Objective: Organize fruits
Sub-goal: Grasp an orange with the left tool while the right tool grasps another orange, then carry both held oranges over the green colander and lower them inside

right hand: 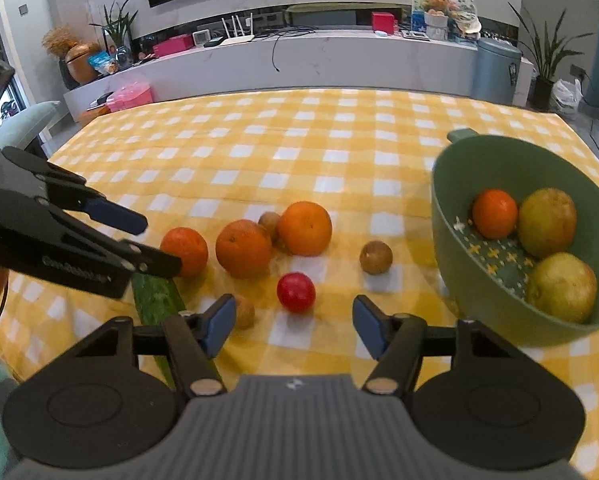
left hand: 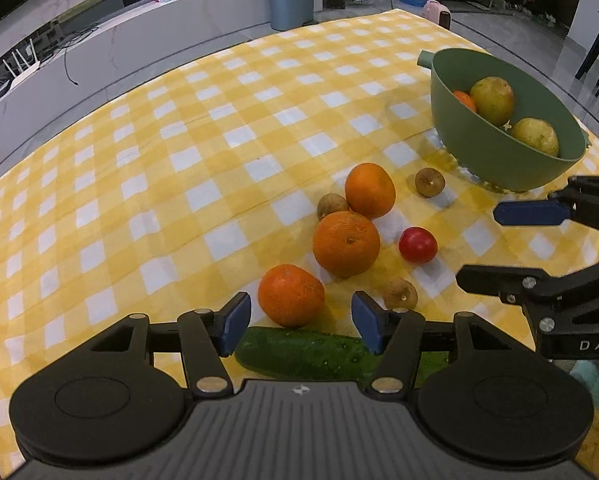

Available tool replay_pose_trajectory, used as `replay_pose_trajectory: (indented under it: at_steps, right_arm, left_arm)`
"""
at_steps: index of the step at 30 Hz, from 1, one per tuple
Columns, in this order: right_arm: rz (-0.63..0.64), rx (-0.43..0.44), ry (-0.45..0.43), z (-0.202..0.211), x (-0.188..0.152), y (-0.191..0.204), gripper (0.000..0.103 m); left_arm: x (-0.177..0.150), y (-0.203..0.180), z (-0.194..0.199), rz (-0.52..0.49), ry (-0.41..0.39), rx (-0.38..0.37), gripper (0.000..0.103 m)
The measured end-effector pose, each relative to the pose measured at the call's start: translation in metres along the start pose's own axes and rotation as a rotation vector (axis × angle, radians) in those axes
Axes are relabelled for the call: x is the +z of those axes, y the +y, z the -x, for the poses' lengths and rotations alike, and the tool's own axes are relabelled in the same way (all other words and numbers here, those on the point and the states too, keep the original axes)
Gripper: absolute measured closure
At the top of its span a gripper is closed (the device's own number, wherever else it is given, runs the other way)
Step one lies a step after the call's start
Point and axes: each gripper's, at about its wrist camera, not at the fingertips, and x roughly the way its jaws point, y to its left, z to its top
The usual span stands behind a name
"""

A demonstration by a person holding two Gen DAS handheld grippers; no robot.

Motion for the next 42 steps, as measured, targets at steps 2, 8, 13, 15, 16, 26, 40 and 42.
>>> replay_pose_trajectory:
  at_steps: [2, 8, 13, 15, 16, 26, 40, 42]
  right_arm:
    - [-0.004, 0.002, -0.001, -0.002, 0.002, -0.001, 0.041]
    - [0.025, -0.003, -0.001, -0.010, 0.005, -0.001, 0.042]
    - [0.058, 0.000, -0.035, -0.014, 0.008, 0.004, 0.042]
    - [0.091, -0.002, -0.057, -0.014, 0.009, 0.009, 0.042]
    - [0.111, 0.000, -0.069, -0.015, 0.009, 0.011, 0.042]
    - [0.333, 0.015, -0.091, -0.036, 0.014, 0.043, 0.042]
    - [0.306, 0.001, -0.027, -0.071, 0.018, 0.052, 0.056]
    - [0.304, 0.004, -0.030, -0.072, 0.017, 0.053, 0.057]
  left_arm:
    - [0.000, -0.002, -0.005, -0.003, 0.010, -0.003, 0.035]
    - [0.001, -0.009, -0.014, -0.035, 0.000, 0.048, 0.036]
    - [0.002, -0.006, -0.017, -0.028, -0.013, 0.065, 0.050]
    - [0.001, -0.003, -0.020, -0.017, -0.010, 0.085, 0.055]
    - [0.001, -0.001, -0.021, -0.010, -0.004, 0.092, 0.056]
    - [-0.001, 0.010, -0.020, 0.058, -0.022, 0.062, 0.057]
    - [0.001, 0.019, -0.002, 0.159, -0.052, 0.040, 0.057]
    - [0.002, 0.020, 0.000, 0.186, -0.052, 0.037, 0.057]
